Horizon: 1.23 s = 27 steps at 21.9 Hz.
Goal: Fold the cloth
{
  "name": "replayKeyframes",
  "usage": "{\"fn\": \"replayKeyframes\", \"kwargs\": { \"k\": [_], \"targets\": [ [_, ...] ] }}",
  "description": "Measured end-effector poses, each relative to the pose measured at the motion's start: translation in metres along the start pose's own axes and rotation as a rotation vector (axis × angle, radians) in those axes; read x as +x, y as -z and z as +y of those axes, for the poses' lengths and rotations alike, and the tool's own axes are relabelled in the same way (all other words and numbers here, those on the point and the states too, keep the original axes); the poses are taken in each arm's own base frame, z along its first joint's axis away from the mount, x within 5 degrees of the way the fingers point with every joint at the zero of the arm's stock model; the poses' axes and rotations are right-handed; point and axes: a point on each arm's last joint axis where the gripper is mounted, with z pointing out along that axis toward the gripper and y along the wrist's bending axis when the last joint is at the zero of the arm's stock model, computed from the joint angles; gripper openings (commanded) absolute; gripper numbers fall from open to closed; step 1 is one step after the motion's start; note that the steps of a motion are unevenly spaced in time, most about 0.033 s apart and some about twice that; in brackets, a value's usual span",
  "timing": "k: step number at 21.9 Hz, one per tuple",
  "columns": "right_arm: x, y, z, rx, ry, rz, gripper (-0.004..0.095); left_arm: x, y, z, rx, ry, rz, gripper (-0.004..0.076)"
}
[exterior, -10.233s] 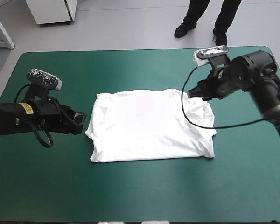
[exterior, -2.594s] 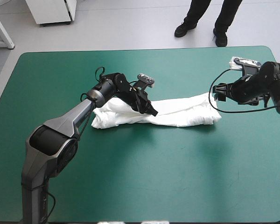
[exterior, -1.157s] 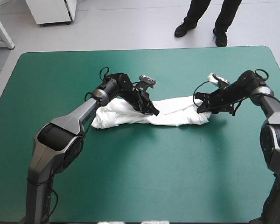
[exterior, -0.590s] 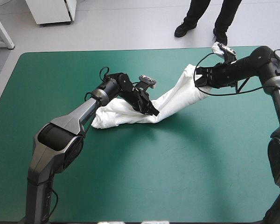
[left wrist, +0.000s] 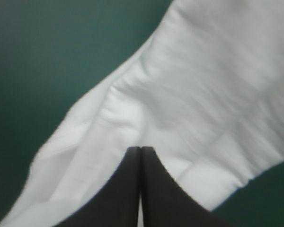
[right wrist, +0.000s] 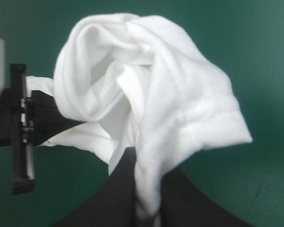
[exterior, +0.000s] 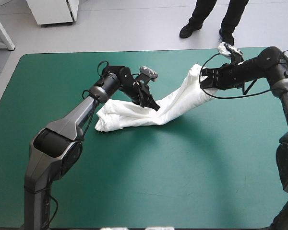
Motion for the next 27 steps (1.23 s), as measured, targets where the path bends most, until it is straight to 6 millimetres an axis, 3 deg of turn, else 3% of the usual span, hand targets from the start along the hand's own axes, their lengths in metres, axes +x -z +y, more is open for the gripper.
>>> {"fn": "replayKeyframes", "kwargs": {
  "k": [4,6,7,8,9,10,11,13,14,16,18,20,22,23,27],
  "targets": [
    [-0.001,0.0,0.002,-0.024,-0.001,-0.008,-0.0013,-0.009,0.051,0.002,-0.053,-0.021,-0.056,-0.001],
    [-0.001,-0.001,0.008,-0.061,0.007,-0.017,-0.0013,-0.007,0.087,0.008,-0.099,-0.015,-0.082,-0.001],
    [-0.001,-0.005,0.016,-0.096,0.019,-0.023,-0.0013,-0.001,0.124,0.014,-0.151,-0.002,-0.112,-0.001],
    [-0.001,-0.009,0.023,-0.109,0.033,-0.023,-0.0013,0.003,0.146,0.016,-0.182,0.006,-0.137,-0.001],
    [0.002,-0.019,0.039,-0.135,0.064,-0.017,-0.0013,0.012,0.191,0.016,-0.239,0.018,-0.198,-0.001],
    [0.004,-0.024,0.048,-0.146,0.082,-0.017,-0.0013,0.018,0.214,0.014,-0.27,0.024,-0.231,-0.001],
    [0.007,-0.034,0.066,-0.164,0.115,-0.023,-0.0013,0.029,0.253,0.009,-0.318,0.035,-0.295,-0.001],
    [0.015,-0.052,0.092,-0.194,0.162,-0.02,-0.0013,0.048,0.303,-0.007,-0.381,0.036,-0.381,-0.001],
    [0.017,-0.059,0.101,-0.203,0.175,-0.021,-0.0013,0.054,0.318,-0.014,-0.401,0.033,-0.409,-0.001],
    [0.025,-0.094,0.124,-0.235,0.203,0.001,-0.0013,0.073,0.358,-0.041,-0.445,0.006,-0.495,-0.001],
    [0.028,-0.123,0.133,-0.25,0.214,0.031,-0.0004,0.082,0.374,-0.055,-0.46,-0.006,-0.537,-0.001],
    [0.031,-0.151,0.137,-0.27,0.247,0.07,0.0072,0.087,0.383,-0.062,-0.466,-0.006,-0.559,-0.001],
    [0.035,-0.175,0.142,-0.312,0.274,0.126,0.0216,0.088,0.384,-0.064,-0.466,-0.002,-0.565,-0.001],
    [0.036,-0.181,0.144,-0.33,0.282,0.146,0.0319,0.089,0.384,-0.064,-0.465,0.0,-0.562,-0.001],
    [0.039,-0.192,0.156,-0.39,0.339,0.209,0.0563,0.089,0.374,-0.059,-0.45,0.016,-0.529,-0.001]
  ]
}}
